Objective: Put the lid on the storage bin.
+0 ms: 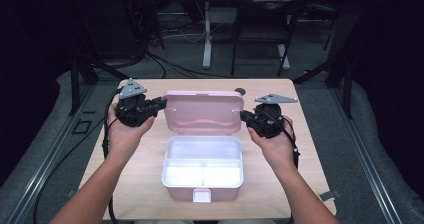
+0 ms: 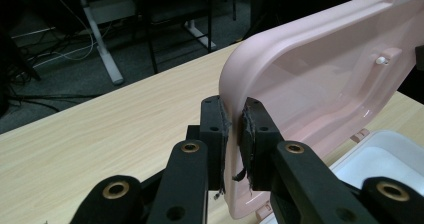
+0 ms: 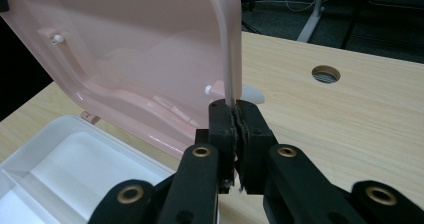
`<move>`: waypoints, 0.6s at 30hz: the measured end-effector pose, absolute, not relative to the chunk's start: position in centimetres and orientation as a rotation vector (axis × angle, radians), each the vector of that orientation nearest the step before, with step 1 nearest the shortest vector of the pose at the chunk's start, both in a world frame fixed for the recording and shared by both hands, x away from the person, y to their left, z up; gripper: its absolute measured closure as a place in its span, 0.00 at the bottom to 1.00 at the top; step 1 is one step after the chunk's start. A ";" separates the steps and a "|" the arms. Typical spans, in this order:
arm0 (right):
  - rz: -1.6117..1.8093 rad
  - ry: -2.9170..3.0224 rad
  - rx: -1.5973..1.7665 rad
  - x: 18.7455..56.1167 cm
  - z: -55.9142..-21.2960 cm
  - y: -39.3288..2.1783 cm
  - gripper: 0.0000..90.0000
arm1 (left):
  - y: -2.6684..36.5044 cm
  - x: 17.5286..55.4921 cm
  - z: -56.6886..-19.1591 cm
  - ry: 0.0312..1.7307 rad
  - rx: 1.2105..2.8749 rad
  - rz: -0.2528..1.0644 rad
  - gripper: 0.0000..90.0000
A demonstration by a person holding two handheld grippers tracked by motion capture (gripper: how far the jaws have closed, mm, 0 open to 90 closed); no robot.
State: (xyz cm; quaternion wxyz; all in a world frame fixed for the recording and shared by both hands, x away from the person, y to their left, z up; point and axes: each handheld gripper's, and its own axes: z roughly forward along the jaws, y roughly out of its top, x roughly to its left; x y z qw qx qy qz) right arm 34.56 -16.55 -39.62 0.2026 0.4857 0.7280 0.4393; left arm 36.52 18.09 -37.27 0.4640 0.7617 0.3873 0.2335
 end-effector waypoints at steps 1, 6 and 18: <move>1.239 2.051 1.352 34.5 -39.6 -16.6 0.96 | 18.1 36.4 -37.3 0.951 1.870 0.575 0.91; 1.245 2.039 1.348 34.3 -39.7 -16.7 0.96 | 18.2 36.0 -37.4 0.947 1.855 0.572 0.91; 1.268 2.055 1.319 33.0 -39.9 -17.0 0.94 | 18.3 34.3 -37.5 0.912 1.862 0.591 0.91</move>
